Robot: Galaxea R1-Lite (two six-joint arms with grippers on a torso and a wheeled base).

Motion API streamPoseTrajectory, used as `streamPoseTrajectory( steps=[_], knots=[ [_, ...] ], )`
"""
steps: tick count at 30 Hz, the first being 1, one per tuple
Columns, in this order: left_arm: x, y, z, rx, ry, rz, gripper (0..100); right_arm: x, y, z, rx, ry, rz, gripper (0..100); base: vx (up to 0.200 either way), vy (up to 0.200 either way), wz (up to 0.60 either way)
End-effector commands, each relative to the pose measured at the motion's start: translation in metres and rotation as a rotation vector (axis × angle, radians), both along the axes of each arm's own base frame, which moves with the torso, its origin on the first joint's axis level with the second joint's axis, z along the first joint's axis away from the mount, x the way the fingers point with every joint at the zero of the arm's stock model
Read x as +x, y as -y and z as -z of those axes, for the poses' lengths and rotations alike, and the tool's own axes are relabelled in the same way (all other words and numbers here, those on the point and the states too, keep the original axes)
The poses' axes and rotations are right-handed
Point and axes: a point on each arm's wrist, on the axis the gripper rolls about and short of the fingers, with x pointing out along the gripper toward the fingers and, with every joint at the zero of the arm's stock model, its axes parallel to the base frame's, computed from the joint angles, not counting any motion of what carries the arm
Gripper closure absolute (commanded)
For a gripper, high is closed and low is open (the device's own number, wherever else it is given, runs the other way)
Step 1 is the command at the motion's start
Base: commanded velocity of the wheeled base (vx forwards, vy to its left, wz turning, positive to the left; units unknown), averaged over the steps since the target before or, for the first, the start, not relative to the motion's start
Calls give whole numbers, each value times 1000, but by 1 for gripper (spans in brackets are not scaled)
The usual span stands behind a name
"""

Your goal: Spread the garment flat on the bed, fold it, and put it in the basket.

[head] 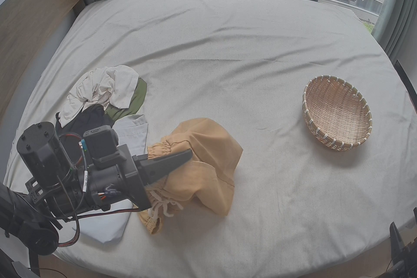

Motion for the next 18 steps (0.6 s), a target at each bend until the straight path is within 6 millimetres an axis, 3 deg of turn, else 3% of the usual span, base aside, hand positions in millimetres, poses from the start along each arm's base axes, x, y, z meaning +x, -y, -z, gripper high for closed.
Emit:
streamPoseTrajectory(
  steps=[1,8,13,18],
  knots=[
    [0,1,1,1,-3,1,100,1,0,5,0,-17,0,0,0,0,0],
    [4,-1,-30,-68,97,-14,100,1,0,5,-7,-15,1,0,0,0,0],
    [3,-1,-23,-47,71,-14,100,1,0,4,-8,-11,1,0,0,0,0],
    [3,-2,-25,-51,78,-23,100,-7,0,-28,-20,158,0,0,0,0,0]
  ],
)
